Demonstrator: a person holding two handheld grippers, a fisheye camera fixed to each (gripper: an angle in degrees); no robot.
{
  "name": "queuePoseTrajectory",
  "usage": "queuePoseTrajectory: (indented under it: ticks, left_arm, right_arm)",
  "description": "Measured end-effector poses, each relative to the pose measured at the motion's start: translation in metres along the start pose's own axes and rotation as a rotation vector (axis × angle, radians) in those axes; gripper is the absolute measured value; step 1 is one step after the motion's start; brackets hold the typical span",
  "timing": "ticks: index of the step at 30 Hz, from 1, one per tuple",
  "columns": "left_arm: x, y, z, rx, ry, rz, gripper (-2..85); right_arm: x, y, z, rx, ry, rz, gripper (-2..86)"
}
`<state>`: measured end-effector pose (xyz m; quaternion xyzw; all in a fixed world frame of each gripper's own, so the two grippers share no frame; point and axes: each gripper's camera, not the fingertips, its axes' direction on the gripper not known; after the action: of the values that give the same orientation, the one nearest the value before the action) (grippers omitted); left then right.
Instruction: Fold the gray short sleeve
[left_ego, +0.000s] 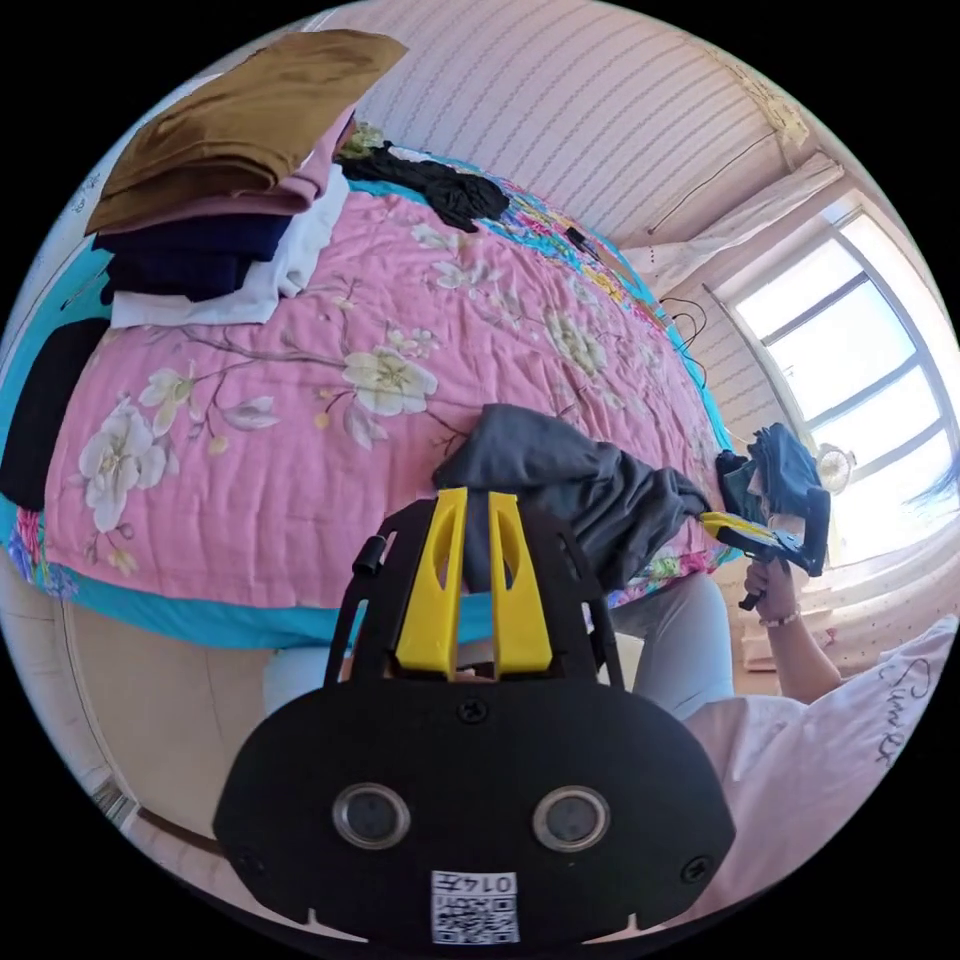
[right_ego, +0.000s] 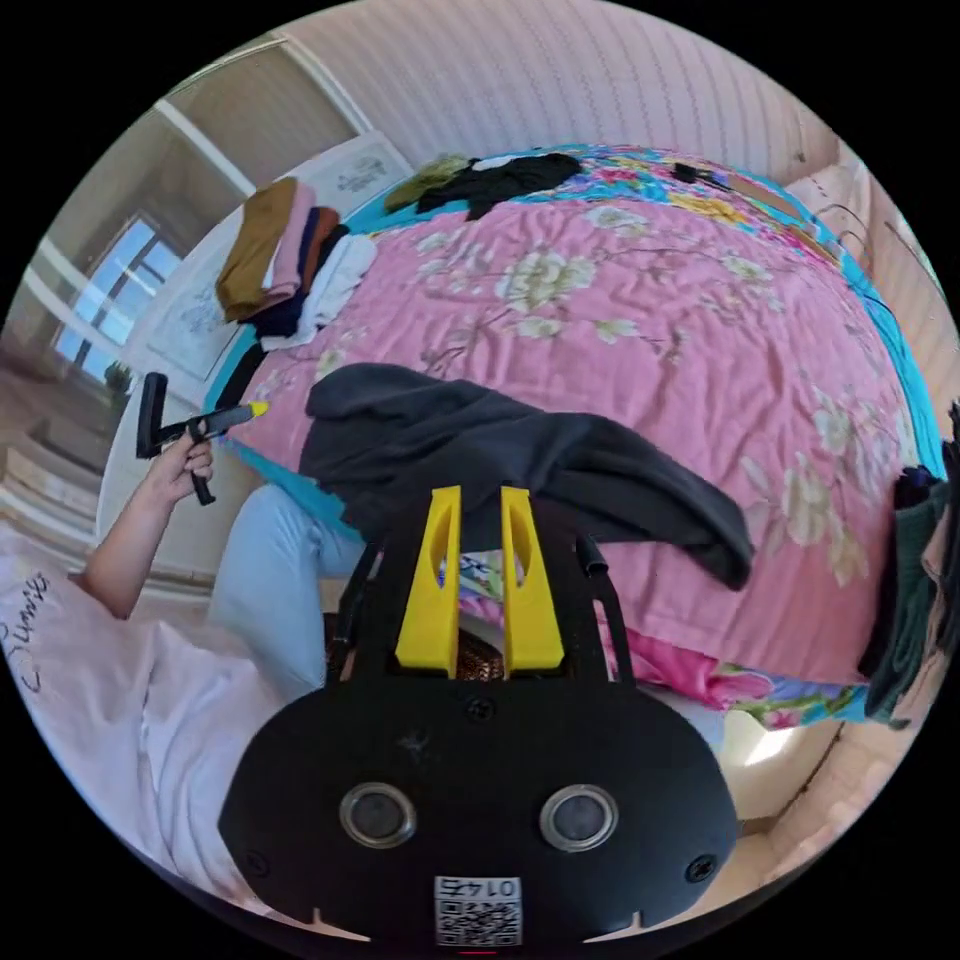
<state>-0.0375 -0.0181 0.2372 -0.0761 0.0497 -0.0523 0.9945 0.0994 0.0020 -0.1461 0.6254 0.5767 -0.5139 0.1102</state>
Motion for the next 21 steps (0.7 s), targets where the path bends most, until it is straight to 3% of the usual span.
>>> queuePoseTrajectory:
  ticks: [3, 5, 8, 9, 16, 21]
  left_arm:
    - [0.002, 0.005, 0.03, -0.07, 0.001, -0.035, 7.9]
    - [0.005, 0.003, 0.054, -0.133, -0.004, -0.055, 8.1]
    - [0.014, -0.002, 0.076, -0.167, -0.012, -0.037, 2.2]
    - [0.016, -0.003, 0.075, -0.164, -0.008, -0.023, 0.4]
    - [0.037, -0.032, 0.021, 0.024, 0.235, 0.081, -0.9]
    - [0.076, -0.13, 0.011, 0.246, 0.236, 0.143, 0.1]
  right_arm:
    - [-0.041, -0.01, 0.028, -0.09, -0.1, -0.119, 13.5]
    - [-0.057, -0.015, 0.042, -0.154, -0.054, -0.18, 12.7]
    - [-0.055, -0.018, 0.058, -0.218, 0.13, -0.174, 5.1]
    - [-0.05, -0.02, 0.051, -0.234, 0.089, -0.166, 2.9]
    - [-0.006, -0.026, -0.064, -0.085, -0.034, -0.111, 0.1]
    - [0.049, -0.088, -0.157, 0.128, -0.095, -0.033, 0.9]
